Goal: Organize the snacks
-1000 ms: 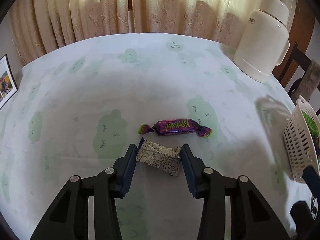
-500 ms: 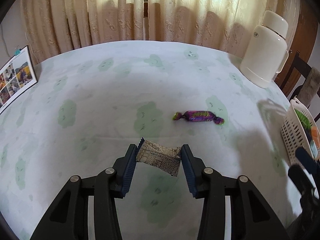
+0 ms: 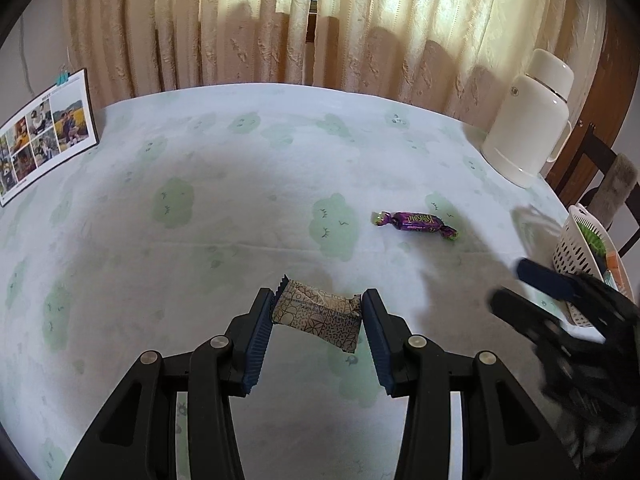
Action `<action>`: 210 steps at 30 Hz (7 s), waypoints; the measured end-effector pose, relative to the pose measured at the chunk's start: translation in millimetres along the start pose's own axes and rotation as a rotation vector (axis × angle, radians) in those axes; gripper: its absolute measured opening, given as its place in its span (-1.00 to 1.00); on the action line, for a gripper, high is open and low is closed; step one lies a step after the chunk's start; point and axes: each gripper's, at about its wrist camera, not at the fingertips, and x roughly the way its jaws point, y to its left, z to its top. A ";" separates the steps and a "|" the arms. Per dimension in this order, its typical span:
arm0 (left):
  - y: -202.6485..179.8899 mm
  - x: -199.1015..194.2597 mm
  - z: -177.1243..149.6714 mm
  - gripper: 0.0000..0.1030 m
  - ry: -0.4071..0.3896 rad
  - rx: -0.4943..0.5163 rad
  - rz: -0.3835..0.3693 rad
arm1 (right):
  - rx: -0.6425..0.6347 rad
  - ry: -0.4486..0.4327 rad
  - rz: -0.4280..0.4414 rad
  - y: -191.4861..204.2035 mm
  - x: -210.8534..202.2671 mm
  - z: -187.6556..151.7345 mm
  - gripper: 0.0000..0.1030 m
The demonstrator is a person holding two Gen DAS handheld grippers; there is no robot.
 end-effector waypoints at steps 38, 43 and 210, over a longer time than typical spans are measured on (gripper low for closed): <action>20.2 -9.8 1.3 -0.18 0.002 -0.088 -0.015 | -0.033 0.167 -0.010 14.9 107.6 45.7 -0.21; 20.1 -9.2 1.7 -0.18 0.003 -0.088 -0.013 | -0.134 0.171 -0.084 32.0 105.8 40.8 -0.58; -209.6 -23.7 10.9 0.86 -0.228 0.431 0.024 | 0.385 -0.358 -0.453 -115.5 -156.4 -85.5 0.77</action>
